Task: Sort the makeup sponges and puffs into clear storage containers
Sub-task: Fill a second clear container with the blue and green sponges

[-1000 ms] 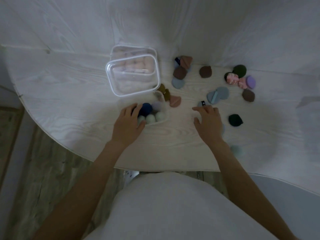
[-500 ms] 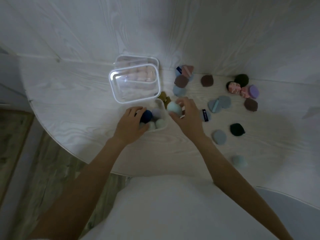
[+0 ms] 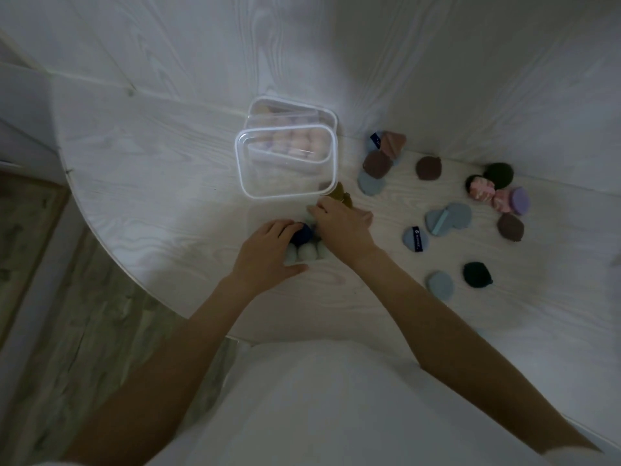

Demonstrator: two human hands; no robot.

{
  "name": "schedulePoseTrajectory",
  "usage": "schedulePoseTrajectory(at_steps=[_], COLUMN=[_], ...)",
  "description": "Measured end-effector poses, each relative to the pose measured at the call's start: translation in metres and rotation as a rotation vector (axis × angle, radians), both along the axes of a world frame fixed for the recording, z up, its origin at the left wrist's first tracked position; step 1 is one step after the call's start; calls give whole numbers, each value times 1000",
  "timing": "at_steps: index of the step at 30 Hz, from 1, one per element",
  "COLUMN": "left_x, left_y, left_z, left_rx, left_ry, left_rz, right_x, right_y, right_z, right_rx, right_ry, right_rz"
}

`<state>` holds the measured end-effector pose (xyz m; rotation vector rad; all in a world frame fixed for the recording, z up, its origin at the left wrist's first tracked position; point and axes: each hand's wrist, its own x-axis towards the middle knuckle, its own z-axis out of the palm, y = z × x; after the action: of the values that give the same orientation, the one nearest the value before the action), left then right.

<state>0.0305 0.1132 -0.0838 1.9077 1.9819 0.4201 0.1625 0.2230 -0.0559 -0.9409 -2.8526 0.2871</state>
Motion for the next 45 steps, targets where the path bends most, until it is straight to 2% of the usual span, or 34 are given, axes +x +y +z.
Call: schedulePoseTrajectory(at_steps=[3, 6, 9, 14, 19, 22, 26, 30, 32, 36, 39, 41, 43, 45], left_x=[3, 5, 4, 4, 5, 5, 15, 42, 60, 74, 79, 82, 88, 92], left_y=[1, 0, -2, -1, -1, -1, 0, -2, -3, -6, -5, -3, -2, -2], left_z=[-2, -4, -5, -2, 3, 2, 6, 15, 15, 6, 1, -1, -2, -1], left_rx=[-6, 45, 83, 60, 33, 21, 65, 195, 193, 147, 155, 172, 185, 194], left_ry=[-46, -34, -4, -12, -17, 20, 136, 108, 86, 54, -3, -38, -70, -81], left_rz=[-12, -11, 6, -6, -14, -31, -56, -51, -54, -26, -16, -27, -57, -68], right_x=[-14, -25, -24, -7, 0, 5, 36, 106, 150, 225, 262, 274, 278, 271], right_y=[2, -1, -3, -3, -6, -9, -15, -40, -53, -84, -102, -107, -108, -105], right_z=[1, -8, -13, -18, -22, -19, -2, 0, -4, -16, -24, -29, -29, -26], right_rx=[7, 102, 58, 3, 128, 93, 19, 1, 12, 33, -227, -357, -343, -309], right_ry=[-21, -207, -255, 49, -90, -30, 197, 340, 288, 21, -157, -156, -86, 67], right_rz=[-31, 9, 46, -103, -95, -113, -316, -529, -682, -880, -1076, -1121, -1106, -1076])
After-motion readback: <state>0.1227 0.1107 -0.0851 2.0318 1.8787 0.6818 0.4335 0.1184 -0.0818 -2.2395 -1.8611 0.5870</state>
